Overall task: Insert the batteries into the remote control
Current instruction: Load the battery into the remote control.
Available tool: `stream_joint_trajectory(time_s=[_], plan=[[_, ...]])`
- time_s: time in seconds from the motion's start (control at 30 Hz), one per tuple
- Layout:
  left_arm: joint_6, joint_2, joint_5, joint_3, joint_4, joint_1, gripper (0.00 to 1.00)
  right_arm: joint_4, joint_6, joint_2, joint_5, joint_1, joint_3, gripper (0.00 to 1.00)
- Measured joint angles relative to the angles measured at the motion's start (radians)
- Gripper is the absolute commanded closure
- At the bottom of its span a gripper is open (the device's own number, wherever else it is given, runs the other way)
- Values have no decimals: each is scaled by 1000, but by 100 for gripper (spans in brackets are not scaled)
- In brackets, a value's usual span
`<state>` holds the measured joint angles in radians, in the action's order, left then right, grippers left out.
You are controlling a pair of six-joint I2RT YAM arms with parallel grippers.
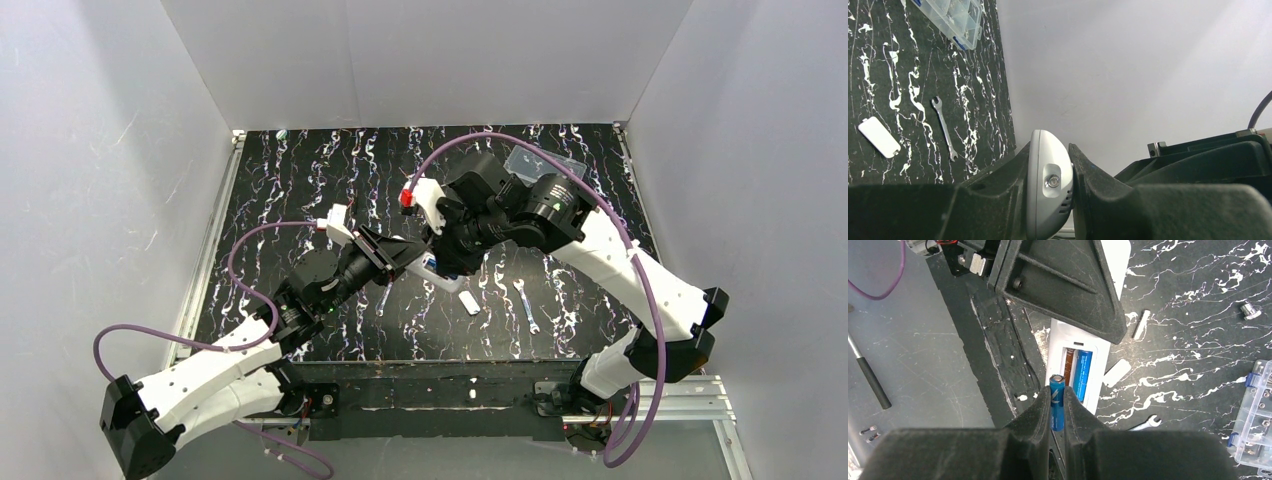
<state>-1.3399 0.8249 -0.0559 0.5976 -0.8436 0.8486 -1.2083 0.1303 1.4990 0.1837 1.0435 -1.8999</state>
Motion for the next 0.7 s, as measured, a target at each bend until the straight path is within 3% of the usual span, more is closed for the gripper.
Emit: stream_joint_trajectory(time_s=[0.7], plan=[[-10, 21, -1, 0, -27, 6, 100, 13, -53, 15, -90, 2, 27, 86]])
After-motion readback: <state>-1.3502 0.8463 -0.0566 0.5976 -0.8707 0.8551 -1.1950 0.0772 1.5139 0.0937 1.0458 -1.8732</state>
